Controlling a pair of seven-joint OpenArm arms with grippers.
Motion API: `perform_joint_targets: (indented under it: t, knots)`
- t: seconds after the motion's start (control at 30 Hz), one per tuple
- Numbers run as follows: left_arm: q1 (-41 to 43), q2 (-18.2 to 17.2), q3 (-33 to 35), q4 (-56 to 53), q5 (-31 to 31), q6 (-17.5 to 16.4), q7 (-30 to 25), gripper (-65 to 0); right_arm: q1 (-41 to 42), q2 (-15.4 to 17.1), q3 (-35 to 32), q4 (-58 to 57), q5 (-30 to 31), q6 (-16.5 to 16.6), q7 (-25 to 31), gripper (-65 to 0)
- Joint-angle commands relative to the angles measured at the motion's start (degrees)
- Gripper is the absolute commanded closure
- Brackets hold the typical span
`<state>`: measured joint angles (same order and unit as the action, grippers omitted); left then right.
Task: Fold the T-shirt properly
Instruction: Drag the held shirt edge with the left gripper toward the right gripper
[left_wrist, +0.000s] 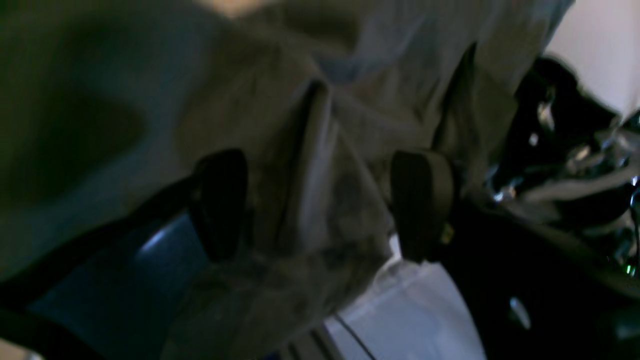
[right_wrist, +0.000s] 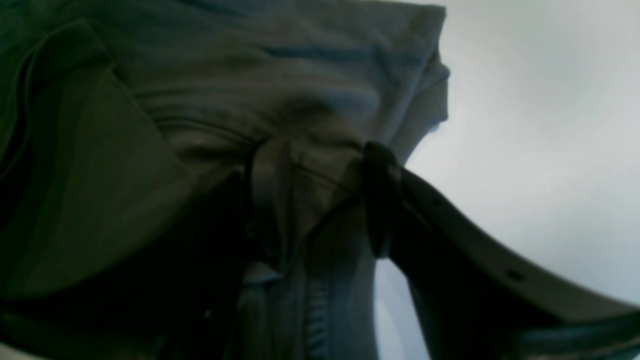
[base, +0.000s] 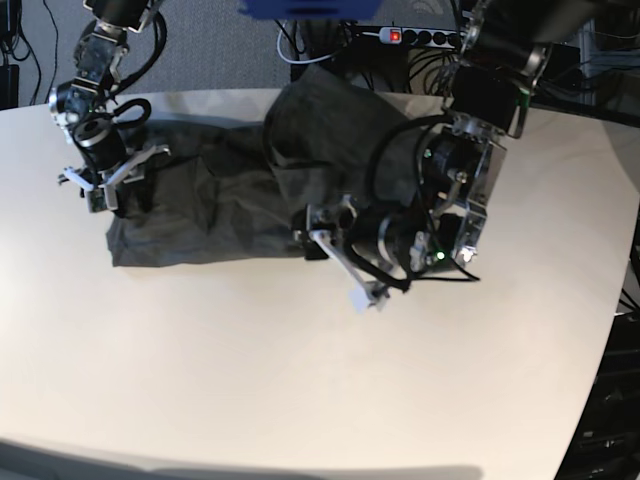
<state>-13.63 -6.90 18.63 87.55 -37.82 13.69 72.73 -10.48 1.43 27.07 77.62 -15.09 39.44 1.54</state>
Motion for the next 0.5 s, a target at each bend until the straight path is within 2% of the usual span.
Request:
perform_joint_targets:
  t: [0.0, 0.13, 0.3, 0.47]
  knots:
    - [-1.2, 0.2, 0.0, -0.3, -0.9, -0.1, -0.5, -44.7, -0.4, 0.3, 0.1, -0.1, -3.6, 0.6, -4.3, -23.9]
    - [-1.4, 0.2, 0.7, -2.8, -0.5, -0.1, -0.9, -44.7, -0.6, 0.3, 0.1, -0.1, -3.6, 0.6, -4.3, -23.9]
    - [-1.4, 0.1, 6.4, -2.8, -0.4, -0.1, -3.4, -44.7, -0.5, 0.3, 0.1, -0.1, -3.6, 0.6, -4.3, -23.9]
    - [-1.5, 0.3, 9.1, -2.8, -0.4, -0.1, -5.2, -44.7, -0.6, 0.3, 0.1, -0.1, -3.6, 0.6, -4.3, -23.9]
